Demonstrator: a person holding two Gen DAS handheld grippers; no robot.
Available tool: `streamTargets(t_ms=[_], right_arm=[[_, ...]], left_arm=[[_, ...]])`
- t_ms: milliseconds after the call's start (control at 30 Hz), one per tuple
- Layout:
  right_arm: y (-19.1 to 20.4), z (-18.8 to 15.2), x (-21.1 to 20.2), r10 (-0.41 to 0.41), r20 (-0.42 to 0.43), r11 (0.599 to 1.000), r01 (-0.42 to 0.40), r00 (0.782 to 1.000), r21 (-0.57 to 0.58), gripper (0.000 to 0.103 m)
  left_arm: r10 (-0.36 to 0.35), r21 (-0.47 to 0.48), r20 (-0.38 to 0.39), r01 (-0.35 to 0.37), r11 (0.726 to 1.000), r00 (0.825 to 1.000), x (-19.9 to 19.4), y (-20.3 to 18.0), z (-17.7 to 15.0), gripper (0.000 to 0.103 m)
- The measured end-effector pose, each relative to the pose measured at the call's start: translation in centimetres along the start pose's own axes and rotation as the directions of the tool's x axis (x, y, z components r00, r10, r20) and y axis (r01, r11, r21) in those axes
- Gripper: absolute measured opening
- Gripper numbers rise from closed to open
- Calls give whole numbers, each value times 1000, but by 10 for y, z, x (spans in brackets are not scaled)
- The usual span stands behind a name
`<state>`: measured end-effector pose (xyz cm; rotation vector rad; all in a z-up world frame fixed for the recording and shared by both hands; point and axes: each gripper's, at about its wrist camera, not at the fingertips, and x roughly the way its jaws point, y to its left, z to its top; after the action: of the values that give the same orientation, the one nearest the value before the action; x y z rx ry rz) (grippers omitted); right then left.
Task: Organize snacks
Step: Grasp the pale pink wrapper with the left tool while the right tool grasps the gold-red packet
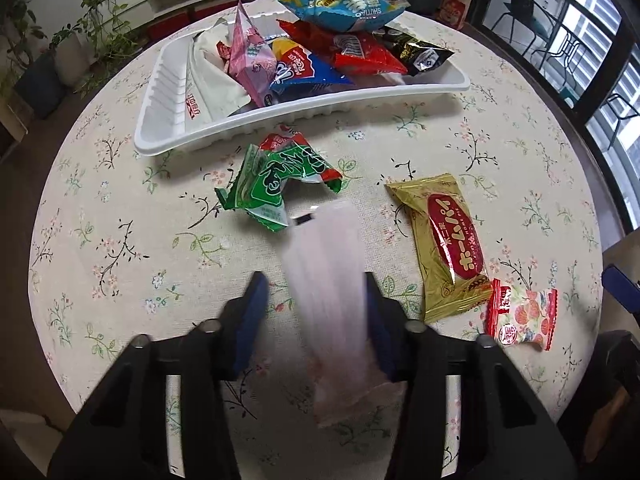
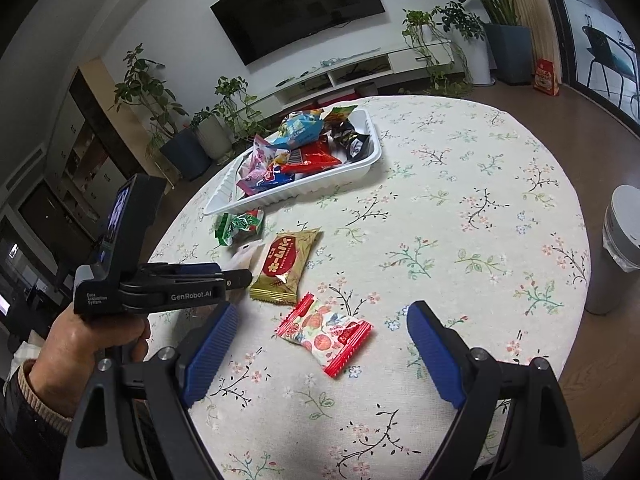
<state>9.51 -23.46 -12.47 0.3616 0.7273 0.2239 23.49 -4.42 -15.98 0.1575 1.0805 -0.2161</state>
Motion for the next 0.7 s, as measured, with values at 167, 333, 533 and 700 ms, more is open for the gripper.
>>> streamTargets(t_ms=[167,333,533,700], right_arm=[[2,0,1,-7,-10,1000,6,1000,-3,89],[4,10,6,-24,-43,1000,24,999,8,88],[18,29,24,-73,-129,997,69,989,-35,88],[39,43,52,-89,-176,994,77,980,-76,88]], left_arm=[[-12,-2,7,12,1000,1000,-3,5,-3,29],[-36,-8,19,36,999,999,-9,11,-9,25],[-61,-38,69,63,997,996,-29,26,-29,24],[-105,-91,140,118,989,985,-56,42,-57,24]])
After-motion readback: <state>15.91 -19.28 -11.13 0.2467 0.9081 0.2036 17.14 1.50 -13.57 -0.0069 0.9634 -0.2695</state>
